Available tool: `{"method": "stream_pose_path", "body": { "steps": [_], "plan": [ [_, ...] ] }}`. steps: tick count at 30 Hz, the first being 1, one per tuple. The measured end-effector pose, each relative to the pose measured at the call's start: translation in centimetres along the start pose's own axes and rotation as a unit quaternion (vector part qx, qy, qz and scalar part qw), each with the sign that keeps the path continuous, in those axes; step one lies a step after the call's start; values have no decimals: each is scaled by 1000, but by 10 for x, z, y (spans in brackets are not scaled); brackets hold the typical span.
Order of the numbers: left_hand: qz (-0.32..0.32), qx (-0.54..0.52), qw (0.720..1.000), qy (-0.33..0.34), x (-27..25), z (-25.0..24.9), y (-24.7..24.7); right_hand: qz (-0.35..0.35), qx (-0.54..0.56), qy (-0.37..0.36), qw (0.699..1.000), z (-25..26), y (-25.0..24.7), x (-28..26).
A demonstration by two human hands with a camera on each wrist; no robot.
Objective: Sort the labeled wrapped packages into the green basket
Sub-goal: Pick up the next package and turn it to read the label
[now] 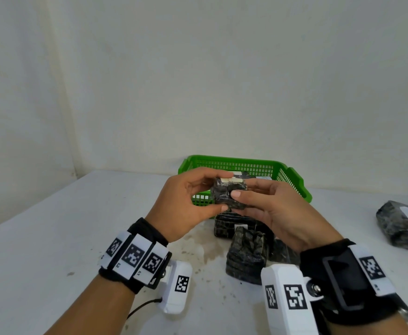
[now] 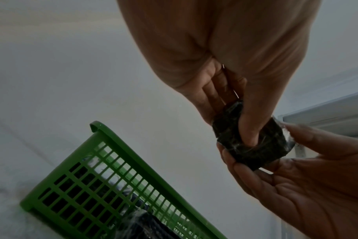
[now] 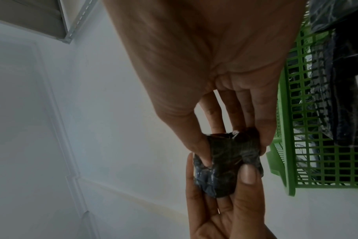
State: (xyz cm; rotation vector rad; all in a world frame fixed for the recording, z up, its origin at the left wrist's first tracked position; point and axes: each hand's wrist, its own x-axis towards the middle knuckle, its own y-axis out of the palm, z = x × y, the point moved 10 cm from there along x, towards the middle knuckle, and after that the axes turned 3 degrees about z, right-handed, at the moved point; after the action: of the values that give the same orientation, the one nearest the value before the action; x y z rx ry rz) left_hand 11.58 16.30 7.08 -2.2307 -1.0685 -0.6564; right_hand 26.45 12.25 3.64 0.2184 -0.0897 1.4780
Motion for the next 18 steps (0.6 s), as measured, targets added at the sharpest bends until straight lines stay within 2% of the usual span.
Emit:
{"method": "stream_pose_path", "body": {
  "steps": [7,11,14,18],
  "plan": [
    [0,-9,1000,6,0,-4,-2,1,-3,0,1000,1,0,0],
    [15,-26,1000,6,0,-5,2,32,-19,49,998,-2,6,-4],
    [23,-37,999,0,0,-3,4,9,-5,77,997,-8,4,-4],
    [27,-48,998,4,1,-3,5,-49,23,24,998,-3,-6,-2]
  ]
}}
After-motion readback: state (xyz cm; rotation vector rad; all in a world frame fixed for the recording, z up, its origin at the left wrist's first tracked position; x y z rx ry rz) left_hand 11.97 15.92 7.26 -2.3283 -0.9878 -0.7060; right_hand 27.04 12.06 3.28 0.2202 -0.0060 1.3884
